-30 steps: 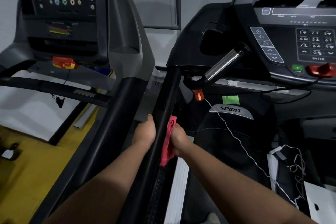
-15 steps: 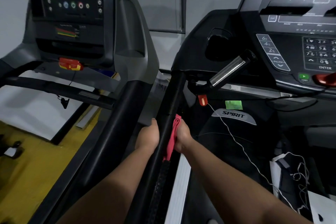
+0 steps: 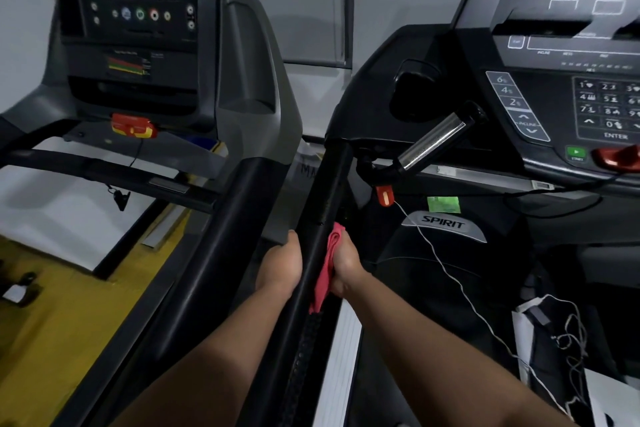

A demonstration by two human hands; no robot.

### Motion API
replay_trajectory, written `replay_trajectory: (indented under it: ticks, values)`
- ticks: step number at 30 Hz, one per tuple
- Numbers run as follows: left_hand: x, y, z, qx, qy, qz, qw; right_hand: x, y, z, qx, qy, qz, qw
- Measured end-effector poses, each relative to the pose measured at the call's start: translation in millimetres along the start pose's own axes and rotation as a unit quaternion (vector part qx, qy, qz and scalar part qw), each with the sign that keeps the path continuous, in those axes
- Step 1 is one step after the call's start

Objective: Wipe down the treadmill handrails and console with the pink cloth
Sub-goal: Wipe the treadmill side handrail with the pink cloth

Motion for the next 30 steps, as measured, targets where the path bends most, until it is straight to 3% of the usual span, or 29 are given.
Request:
replay_trajectory:
  ticks: [5, 9, 13, 17, 22, 30]
  values:
    - [-1.5, 1.5, 0.8, 0.001, -0.009, -0.002, 1.000, 14.7, 6.9, -5.6, -0.043, 0.032, -0.127, 0.991]
    - [-0.2, 1.8, 1.2, -0.002, 0.001, 0.009, 1.000, 21.9, -17.2, -8.9, 0.084, 0.092, -0.241, 0.962]
    - [-0.4, 1.6, 1.9, 0.000, 0.005, 0.010, 1.000, 16.3, -30.7, -14.0, 0.139, 0.096, -0.220, 0.961]
    - [-0.5, 4.0, 0.1, -0.008, 0.003, 0.012, 1.000, 17.5, -20.1, -20.8, 0.164, 0.112, -0.305, 0.932]
    - [-0.6, 4.0, 0.0, -0.005, 0.001, 0.017, 1.000, 26.3, -41.1, -27.3, 0.194, 0.131, -0.213, 0.949]
    - [-1.5, 2.6, 1.1, -0.003, 0.003, 0.011, 1.000, 15.2, -40.3, -37.8, 0.221, 0.106, -0.330, 0.912]
Point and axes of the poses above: each hand's wrist, its own z-axis towards the middle knuckle, its own x-axis out of the back of the hand, y = z × x, the point moved 8 cm from there along z, towards the middle knuckle, and after that the axes turned 10 degrees about -y, right-handed, at the moved point
